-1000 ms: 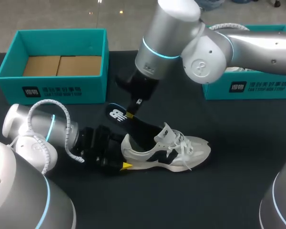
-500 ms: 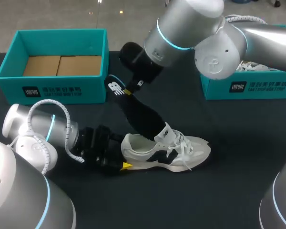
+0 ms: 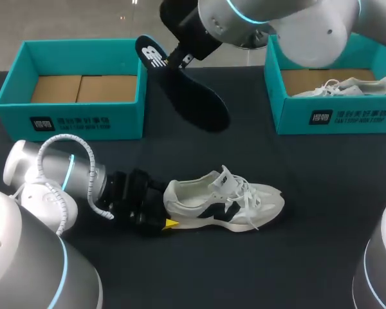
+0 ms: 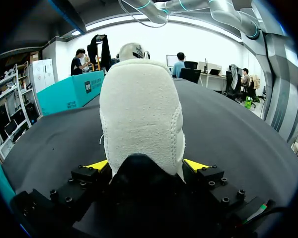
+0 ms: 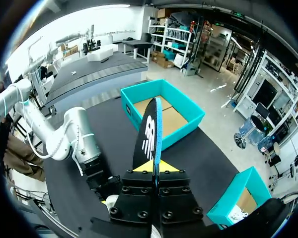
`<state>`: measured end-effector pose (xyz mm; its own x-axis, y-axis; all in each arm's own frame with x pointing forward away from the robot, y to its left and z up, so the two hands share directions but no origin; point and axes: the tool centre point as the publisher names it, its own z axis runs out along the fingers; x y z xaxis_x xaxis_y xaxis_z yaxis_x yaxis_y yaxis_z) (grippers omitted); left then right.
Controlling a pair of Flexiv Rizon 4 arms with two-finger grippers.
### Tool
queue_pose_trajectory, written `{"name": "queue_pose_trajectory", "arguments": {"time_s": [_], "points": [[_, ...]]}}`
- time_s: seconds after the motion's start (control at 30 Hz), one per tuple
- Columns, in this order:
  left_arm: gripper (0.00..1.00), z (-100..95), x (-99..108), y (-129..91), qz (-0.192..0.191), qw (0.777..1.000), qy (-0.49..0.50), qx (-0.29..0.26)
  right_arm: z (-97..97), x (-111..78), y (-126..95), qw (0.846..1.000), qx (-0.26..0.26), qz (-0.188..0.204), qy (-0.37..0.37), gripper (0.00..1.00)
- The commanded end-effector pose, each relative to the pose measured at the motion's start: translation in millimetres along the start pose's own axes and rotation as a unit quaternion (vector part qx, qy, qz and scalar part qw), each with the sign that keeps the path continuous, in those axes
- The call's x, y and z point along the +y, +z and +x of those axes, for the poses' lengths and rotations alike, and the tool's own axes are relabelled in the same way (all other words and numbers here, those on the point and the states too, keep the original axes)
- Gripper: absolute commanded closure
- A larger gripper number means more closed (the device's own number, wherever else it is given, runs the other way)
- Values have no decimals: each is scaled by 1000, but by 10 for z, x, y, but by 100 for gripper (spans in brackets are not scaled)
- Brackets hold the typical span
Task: Take the shoe out of the shoebox, open the shoe tongue, remove and reinsert the insole, then place the shoe into the shoebox
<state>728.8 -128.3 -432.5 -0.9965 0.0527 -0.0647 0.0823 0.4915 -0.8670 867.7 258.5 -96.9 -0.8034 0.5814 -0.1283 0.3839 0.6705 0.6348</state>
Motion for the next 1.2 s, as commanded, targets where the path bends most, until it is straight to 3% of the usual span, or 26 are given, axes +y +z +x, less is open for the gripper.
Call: {"name": "queue_pose_trajectory", "arguments": {"time_s": [0.03, 0.43, 0.47, 0.57, 0.7, 0.77, 0.97, 1.07, 1.2], "points": [[100, 3, 26, 30, -2, 1000, 0, 0, 5, -51, -58, 1000, -4, -3, 1, 100], [100, 3, 26, 30, -2, 1000, 0, 0, 5, -51, -58, 1000, -4, -3, 1, 100], [100, 3, 26, 30, -2, 1000, 0, 0, 16, -130, -168, 998, 18, -22, 50, 100], [100, 3, 26, 30, -2, 1000, 0, 0, 100, -193, -394, 983, 94, -24, 153, 100], [100, 3, 26, 30, -2, 1000, 0, 0, 176, -124, -650, 958, 166, -101, 210, 100], [100, 3, 26, 30, -2, 1000, 0, 0, 141, -82, -773, 952, 175, -140, 210, 100], [100, 3, 26, 30, -2, 1000, 0, 0, 68, 24, -999, 911, 199, -279, 231, 100], [100, 3, 26, 30, -2, 1000, 0, 0, 36, 66, -1079, 897, 192, -313, 245, 100], [100, 3, 26, 30, -2, 1000, 0, 0, 34, 150, -1158, 889, 205, -323, 252, 100]]}}
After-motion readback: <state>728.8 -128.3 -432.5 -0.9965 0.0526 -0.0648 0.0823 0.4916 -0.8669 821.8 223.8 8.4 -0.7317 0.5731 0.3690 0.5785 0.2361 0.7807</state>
